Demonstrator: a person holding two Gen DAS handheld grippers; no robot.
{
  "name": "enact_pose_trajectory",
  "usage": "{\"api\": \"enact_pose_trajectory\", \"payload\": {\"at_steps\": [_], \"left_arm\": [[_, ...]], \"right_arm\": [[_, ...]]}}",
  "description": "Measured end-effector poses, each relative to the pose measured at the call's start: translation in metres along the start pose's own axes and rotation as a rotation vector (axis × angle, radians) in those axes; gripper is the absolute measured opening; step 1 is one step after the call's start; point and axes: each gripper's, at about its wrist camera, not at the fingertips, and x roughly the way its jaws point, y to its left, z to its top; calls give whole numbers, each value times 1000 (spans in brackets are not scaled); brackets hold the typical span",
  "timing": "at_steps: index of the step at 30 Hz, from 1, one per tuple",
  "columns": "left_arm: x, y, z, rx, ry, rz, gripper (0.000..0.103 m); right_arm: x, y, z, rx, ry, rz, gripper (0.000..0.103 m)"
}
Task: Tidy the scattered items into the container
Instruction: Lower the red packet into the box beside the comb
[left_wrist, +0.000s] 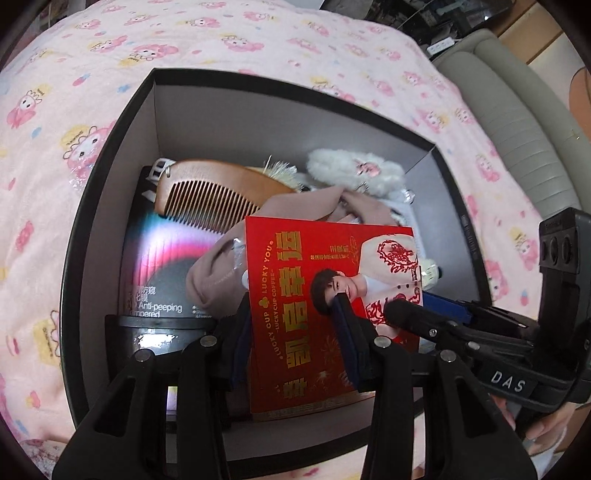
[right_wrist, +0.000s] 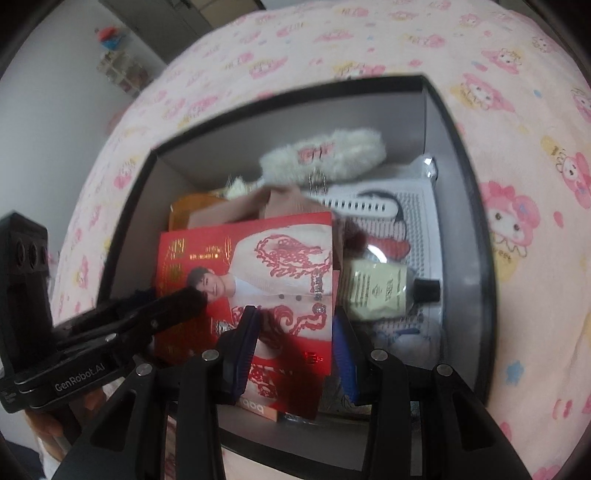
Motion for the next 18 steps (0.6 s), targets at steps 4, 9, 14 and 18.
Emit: {"api": "enact_pose_trajectory", "payload": {"at_steps": [4,9,14,18], "left_arm": [[2,0,-3,2,7,6,44],[4,-3,-5,16,21,29,46],[-9,-7,-7,49,-2,41,58],[-23,-5,0,57,-60,75,59]], "right_arm": [[2,2,-2,-18,12,-12,37],[5,0,-5,-24,42,-20,39],[-13,5,-9,-83,28,-51,41],[-40,3,-6,-77,-98,-78,48]]}}
